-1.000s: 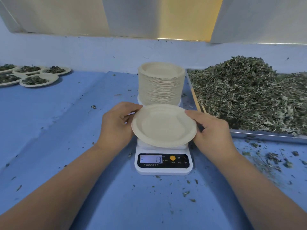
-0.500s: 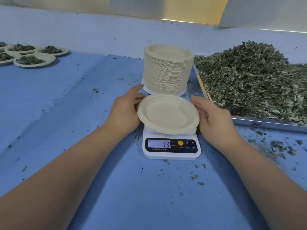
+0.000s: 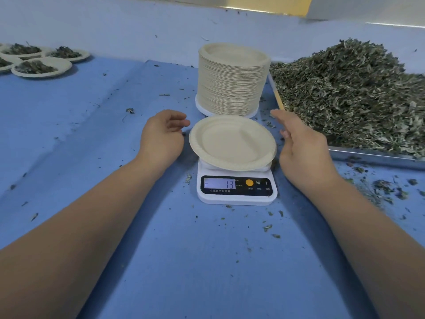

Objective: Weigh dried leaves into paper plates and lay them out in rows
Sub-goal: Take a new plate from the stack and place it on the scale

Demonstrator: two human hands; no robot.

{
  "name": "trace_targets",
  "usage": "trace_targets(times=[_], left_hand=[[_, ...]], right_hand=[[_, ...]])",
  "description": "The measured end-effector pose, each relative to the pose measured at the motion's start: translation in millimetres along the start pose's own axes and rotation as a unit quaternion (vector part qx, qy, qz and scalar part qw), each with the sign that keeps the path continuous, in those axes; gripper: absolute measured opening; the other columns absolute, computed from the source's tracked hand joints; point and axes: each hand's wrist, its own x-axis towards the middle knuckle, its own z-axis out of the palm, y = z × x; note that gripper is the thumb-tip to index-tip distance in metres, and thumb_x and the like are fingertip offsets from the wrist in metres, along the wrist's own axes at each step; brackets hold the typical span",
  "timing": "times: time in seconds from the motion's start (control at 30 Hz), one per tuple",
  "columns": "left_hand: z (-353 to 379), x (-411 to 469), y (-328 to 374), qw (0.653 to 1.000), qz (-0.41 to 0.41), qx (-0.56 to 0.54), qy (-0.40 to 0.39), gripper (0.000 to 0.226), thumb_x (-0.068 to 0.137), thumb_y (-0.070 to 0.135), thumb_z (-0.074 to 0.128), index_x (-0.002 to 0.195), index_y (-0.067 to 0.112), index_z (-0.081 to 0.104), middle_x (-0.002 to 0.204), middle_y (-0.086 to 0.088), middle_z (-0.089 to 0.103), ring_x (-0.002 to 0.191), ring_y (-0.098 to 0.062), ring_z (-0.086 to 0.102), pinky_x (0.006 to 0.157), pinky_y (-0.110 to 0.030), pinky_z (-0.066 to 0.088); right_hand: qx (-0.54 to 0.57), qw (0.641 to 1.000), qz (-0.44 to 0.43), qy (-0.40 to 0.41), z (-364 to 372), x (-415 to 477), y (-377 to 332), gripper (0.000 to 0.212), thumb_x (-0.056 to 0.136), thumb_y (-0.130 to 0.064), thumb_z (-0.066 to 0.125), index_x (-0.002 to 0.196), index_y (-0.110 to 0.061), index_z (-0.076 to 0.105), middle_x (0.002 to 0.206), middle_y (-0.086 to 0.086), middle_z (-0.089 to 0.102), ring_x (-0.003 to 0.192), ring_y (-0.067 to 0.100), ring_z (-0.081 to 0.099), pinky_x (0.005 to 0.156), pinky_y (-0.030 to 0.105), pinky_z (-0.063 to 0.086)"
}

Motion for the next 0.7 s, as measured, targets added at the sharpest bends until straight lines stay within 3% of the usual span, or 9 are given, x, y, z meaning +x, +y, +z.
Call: trace_targets(times=[0.1,0.23,0.33,0.4,0.5,0.6,0.7], left_hand=[[-0.2,-1.7,5.0,0.995,-0.022,-0.093,0.013,0.030,0.098,0.002,0.046,0.103,0.019,0.069,0.100,0.006,0.077,0.104,-0.006,0.070,0.094,-0.020,0.054],[-0.2,-3.8,8.3,0.988,-0.011,-0.147,-0.053,0.029,0.108,0.029,0.039,0.115,0.026,0.067,0.125,0.009,0.071,0.122,0.001,0.059,0.114,-0.029,0.043],[2.0,-4.2,7.5,0.976,-0.021,-0.160,-0.147,0.058,0.103,0.059,0.029,0.146,0.029,0.052,0.153,0.017,0.049,0.142,0.001,0.039,0.124,-0.031,0.026],[4.4,-4.4,7.1,0.970,-0.025,-0.150,-0.192,0.073,0.095,0.071,0.024,0.156,0.034,0.039,0.150,0.031,0.043,0.140,0.004,0.034,0.124,-0.030,0.022],[7.9,-8.1,8.9,0.963,-0.026,-0.133,-0.231,0.079,0.091,0.075,0.022,0.159,0.035,0.031,0.134,0.044,0.043,0.135,0.011,0.037,0.125,-0.031,0.019],[10.3,-11.4,11.5,0.964,-0.030,-0.126,-0.232,0.084,0.087,0.077,0.026,0.160,0.036,0.027,0.160,0.027,0.030,0.145,0.006,0.030,0.128,-0.036,0.016],[9.8,-10.6,13.8,0.967,-0.051,-0.154,-0.194,0.072,0.094,0.073,0.031,0.157,0.039,0.033,0.166,0.019,0.026,0.138,0.006,0.033,0.128,-0.038,0.019]], right_hand=[[0.001,1.000,-0.007,0.006,0.2,-1.2,-0.5,0.067,0.092,0.009,0.044,0.147,-0.030,0.044,0.104,0.016,0.068,0.091,0.033,0.068,0.080,0.044,0.058],[0.004,1.000,-0.015,0.004,-0.1,-0.6,-0.4,0.066,0.092,0.009,0.043,0.147,-0.027,0.046,0.107,0.017,0.068,0.094,0.034,0.067,0.082,0.044,0.057],[0.006,0.999,-0.030,0.015,-1.7,-1.1,-0.3,0.064,0.092,0.012,0.043,0.146,-0.021,0.050,0.114,0.017,0.068,0.100,0.034,0.067,0.089,0.043,0.056],[0.011,0.998,-0.052,0.037,-3.2,-2.5,-1.9,0.062,0.090,0.015,0.042,0.143,-0.016,0.054,0.130,0.013,0.066,0.113,0.031,0.065,0.100,0.041,0.052],[0.019,0.995,-0.071,0.061,-5.0,-2.6,-2.7,0.062,0.090,0.016,0.042,0.141,-0.015,0.056,0.136,0.009,0.063,0.122,0.024,0.060,0.106,0.034,0.047],[0.019,0.996,-0.065,0.062,-4.7,-3.3,-2.6,0.062,0.089,0.015,0.042,0.141,-0.015,0.057,0.132,0.011,0.065,0.120,0.023,0.061,0.104,0.028,0.045],[0.024,0.995,-0.067,0.073,-5.2,-2.1,0.0,0.058,0.091,0.013,0.042,0.139,-0.014,0.058,0.123,0.015,0.067,0.107,0.020,0.063,0.095,0.020,0.045]])
